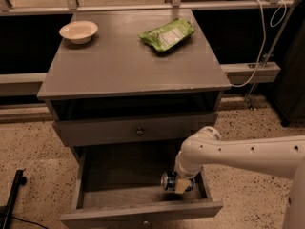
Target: Place pepsi can into middle drawer
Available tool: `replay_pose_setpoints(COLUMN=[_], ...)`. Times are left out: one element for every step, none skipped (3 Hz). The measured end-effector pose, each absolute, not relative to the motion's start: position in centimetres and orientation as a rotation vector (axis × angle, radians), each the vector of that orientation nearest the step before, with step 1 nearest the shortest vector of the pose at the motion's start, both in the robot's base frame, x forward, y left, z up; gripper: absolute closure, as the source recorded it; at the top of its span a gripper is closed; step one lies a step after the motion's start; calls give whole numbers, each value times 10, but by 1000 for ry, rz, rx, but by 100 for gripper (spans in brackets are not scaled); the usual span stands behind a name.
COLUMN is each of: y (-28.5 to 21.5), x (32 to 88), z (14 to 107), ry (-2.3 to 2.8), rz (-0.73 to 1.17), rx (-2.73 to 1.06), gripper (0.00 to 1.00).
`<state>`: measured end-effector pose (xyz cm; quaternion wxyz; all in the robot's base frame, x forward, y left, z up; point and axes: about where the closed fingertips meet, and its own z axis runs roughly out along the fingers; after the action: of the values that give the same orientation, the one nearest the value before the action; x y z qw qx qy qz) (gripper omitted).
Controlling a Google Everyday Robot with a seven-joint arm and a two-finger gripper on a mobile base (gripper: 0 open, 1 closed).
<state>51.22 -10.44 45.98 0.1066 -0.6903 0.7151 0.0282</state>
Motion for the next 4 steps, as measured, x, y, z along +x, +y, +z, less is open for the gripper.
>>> replay_pose_setpoints(y=[-89, -89, -89, -89], x=[519, 518, 518, 518], z=[437, 435, 435, 435], ry=[2054, 2050, 2050, 2051], rz=[152, 156, 156, 156], rx=[-2059, -2064, -2064, -2064], gripper=[82, 59, 36, 13])
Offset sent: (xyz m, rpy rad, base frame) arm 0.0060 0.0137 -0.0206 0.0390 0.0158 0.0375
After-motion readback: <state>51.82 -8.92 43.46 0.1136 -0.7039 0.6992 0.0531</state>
